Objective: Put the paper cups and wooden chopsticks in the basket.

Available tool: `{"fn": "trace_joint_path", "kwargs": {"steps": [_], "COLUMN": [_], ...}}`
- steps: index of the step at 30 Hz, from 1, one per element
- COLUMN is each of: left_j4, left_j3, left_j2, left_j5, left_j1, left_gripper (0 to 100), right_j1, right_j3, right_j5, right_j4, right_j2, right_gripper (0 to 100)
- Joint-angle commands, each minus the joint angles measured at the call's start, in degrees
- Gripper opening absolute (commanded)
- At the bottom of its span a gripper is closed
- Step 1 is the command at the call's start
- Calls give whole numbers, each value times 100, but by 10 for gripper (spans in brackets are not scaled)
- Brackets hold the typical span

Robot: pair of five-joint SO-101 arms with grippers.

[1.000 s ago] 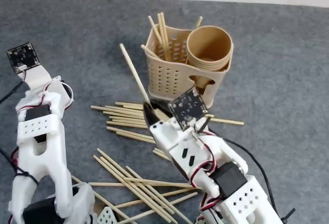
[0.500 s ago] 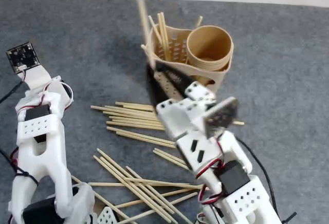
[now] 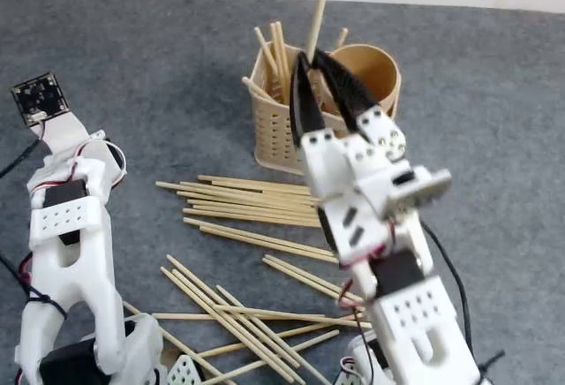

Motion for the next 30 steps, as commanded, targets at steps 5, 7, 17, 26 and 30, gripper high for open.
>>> {"fn": "trace_joint_path", "kwargs": {"steps": [5, 7, 17, 26, 30], "left_j4": [-105, -105, -105, -105, -105], "left_j3": [-31, -31, -31, -31, -31], "left_j2": [-163, -163, -163, -163, -163], "left_j5": [18, 18, 18, 18, 18], "left_j1": [-84, -84, -84, -84, -84], "left_gripper": [8, 8, 8, 8, 8], "right_j1": [215, 215, 215, 215, 198], "right_j3": [-1235, -1393, -1446, -1464, -1473], "right_j5": [-26, -26, -26, -26, -26], "right_j4": [-734, -769, -787, -268, 338], "right_j2": [1868, 2237, 3064, 3055, 2756], "right_gripper": [5, 5, 6, 111, 111]}}
